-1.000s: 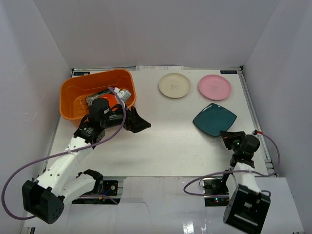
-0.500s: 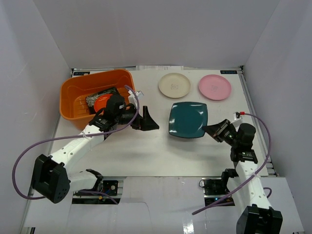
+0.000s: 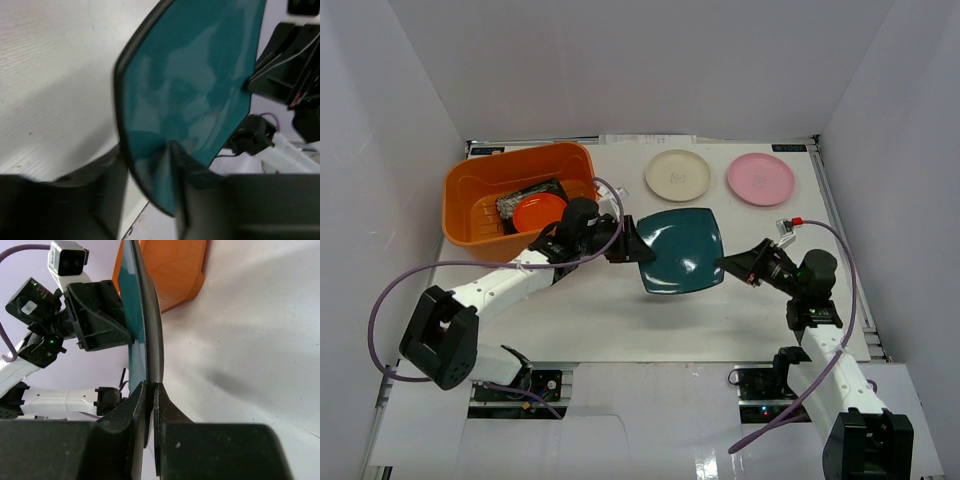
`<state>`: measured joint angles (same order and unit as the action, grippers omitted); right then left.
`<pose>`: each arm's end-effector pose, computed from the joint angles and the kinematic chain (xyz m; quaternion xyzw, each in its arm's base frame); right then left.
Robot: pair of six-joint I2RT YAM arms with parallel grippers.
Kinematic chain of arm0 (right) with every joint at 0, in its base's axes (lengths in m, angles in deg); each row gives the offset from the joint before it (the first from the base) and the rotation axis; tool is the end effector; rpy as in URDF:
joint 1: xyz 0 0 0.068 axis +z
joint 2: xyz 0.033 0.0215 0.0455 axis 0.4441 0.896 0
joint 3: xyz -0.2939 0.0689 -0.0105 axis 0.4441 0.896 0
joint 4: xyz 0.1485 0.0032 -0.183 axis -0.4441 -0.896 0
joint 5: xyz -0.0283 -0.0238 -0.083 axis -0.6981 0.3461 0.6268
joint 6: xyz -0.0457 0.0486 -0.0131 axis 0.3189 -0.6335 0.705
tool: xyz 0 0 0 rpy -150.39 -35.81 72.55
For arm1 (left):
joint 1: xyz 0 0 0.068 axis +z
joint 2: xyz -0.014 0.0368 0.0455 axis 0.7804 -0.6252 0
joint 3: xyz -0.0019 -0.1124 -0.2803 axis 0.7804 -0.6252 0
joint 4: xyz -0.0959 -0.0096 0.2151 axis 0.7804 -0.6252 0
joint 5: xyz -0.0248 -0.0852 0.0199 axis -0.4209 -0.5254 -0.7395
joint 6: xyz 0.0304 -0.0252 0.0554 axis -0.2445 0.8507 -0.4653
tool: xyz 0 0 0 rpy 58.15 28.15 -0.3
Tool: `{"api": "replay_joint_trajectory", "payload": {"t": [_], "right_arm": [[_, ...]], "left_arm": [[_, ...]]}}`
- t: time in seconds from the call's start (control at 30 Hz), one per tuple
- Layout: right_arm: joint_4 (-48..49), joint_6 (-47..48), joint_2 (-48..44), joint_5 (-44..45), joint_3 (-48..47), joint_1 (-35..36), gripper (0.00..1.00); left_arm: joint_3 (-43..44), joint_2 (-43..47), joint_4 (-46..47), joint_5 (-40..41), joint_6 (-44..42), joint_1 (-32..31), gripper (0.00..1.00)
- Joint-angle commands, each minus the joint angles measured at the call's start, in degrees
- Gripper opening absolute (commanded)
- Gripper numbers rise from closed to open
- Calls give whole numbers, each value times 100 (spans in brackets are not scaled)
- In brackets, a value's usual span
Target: Place the plates into the plastic bin on the countertop
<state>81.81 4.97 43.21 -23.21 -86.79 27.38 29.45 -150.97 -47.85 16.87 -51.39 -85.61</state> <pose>0.1294 0.0432 0.2587 0.0654 0.7179 0.5656 0.4005 0.2194 -0.1821 0.2829 0.1003 0.8478 -0.4559 0.2518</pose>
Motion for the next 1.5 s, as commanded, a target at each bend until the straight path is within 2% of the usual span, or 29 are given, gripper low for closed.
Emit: {"api": "replay_joint_trajectory", "payload": {"t": [0.0,0.07,0.1,0.2,0.23,0.27,0.37,0.4,0.5,0.53,0.57,0.63,0.67,0.77,0.8,0.87,1.0,1.13,1.33,1.47], "right_arm": [[1211,-550,-82,-361,-68,109,8],[1272,-585,-56,-326,-33,144,8],[1298,-646,-13,-326,2,179,8],[1395,-760,84,-291,98,232,8],[1413,-778,93,-282,133,241,10],[1413,-787,137,-273,151,259,23],[1282,-709,164,-185,178,276,50],[1063,-647,120,-89,160,285,62],[615,-314,-12,78,64,294,75],[500,-121,-47,114,11,303,76],[394,-32,-91,140,2,320,76],[183,117,-109,228,2,346,76],[130,214,-109,306,45,373,76],[191,258,-39,412,186,443,76],[252,259,-13,448,221,469,75],[279,355,110,492,239,531,76],[270,574,426,746,160,645,75],[358,821,1058,983,-24,847,75],[902,988,1998,1923,-130,1172,76],[1315,769,2623,2774,-288,1313,76]], "left_arm": [[-85,342,626,260,260,-24,40],[-164,386,696,243,348,-24,29],[-182,412,740,243,383,-32,19],[-252,561,846,304,497,-24,0],[-243,622,872,339,524,-24,0],[-208,684,907,418,533,-24,0],[46,1009,759,672,420,-15,0],[369,1088,462,987,358,37,0],[958,1431,-94,1323,199,511,0],[1057,1606,-164,1280,190,739,0],[1127,1686,-304,1184,251,1367,0],[1268,1818,-419,745,348,2126,0],[1269,1775,-481,230,531,2956,0],[1102,1713,-420,-345,787,4339,0],[1023,1687,-385,-633,936,4623,0],[856,1556,-471,-646,937,5028,0],[1022,1081,-938,-838,630,5407,0],[1259,712,-1253,-480,166,5452,0],[1760,-167,-1693,-136,-398,5443,0],[1892,-615,-1861,171,-697,5443,0]]}}
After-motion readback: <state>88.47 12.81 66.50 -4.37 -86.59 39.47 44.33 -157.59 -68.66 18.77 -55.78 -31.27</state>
